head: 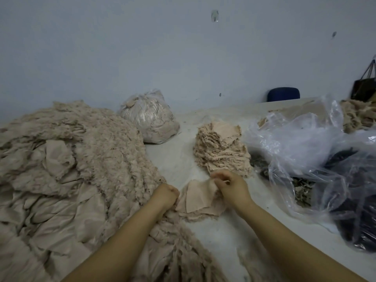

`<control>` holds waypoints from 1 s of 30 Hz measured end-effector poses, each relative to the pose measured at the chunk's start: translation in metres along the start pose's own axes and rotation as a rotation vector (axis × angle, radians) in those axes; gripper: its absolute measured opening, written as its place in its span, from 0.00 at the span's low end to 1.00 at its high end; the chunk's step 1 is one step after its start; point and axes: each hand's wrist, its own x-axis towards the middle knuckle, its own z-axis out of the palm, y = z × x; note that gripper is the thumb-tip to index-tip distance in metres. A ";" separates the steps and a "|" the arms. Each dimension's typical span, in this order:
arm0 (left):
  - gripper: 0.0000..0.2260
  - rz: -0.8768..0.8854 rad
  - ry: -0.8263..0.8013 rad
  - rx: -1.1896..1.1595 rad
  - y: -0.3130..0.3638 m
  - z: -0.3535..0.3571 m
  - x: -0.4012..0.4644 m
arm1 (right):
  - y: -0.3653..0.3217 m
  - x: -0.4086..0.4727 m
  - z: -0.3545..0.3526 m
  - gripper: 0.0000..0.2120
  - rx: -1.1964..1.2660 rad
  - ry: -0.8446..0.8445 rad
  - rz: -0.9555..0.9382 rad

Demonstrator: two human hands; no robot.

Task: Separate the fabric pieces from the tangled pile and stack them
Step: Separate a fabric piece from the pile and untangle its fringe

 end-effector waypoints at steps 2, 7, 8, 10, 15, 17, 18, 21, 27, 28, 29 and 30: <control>0.12 -0.090 -0.025 -0.130 0.005 0.000 -0.007 | -0.020 0.003 0.012 0.17 0.136 -0.055 -0.023; 0.12 -0.129 -0.075 -0.143 0.012 -0.002 -0.021 | -0.026 0.003 0.016 0.14 0.356 0.003 0.142; 0.14 -0.100 -0.080 -0.097 0.012 -0.005 -0.024 | -0.018 -0.002 0.012 0.12 0.312 0.031 0.196; 0.15 0.046 -0.124 0.074 0.010 -0.012 -0.030 | 0.002 -0.011 0.003 0.10 0.026 0.020 0.239; 0.10 0.403 -0.380 0.180 0.002 -0.038 -0.059 | -0.003 -0.049 -0.006 0.04 -0.222 -0.076 -0.008; 0.15 0.433 -0.567 0.191 -0.003 -0.051 -0.078 | -0.015 -0.084 0.002 0.08 -0.129 -0.324 -0.099; 0.16 0.463 -0.641 0.295 -0.009 -0.053 -0.085 | -0.017 -0.102 0.007 0.11 -0.179 -0.454 -0.108; 0.05 0.522 -0.586 0.509 -0.032 -0.046 -0.102 | -0.008 -0.132 0.021 0.12 -0.429 -0.574 -0.261; 0.12 0.356 -0.212 -0.096 -0.034 -0.031 -0.122 | -0.030 -0.133 0.017 0.15 0.013 -0.283 0.062; 0.12 0.316 -0.185 -0.210 -0.032 -0.027 -0.124 | -0.035 -0.132 0.019 0.16 0.109 -0.281 0.115; 0.12 0.280 -0.146 -0.296 -0.029 -0.022 -0.125 | -0.041 -0.132 0.021 0.16 0.240 -0.266 0.186; 0.12 0.249 -0.104 -0.347 -0.026 -0.018 -0.126 | -0.046 -0.132 0.022 0.15 0.394 -0.249 0.277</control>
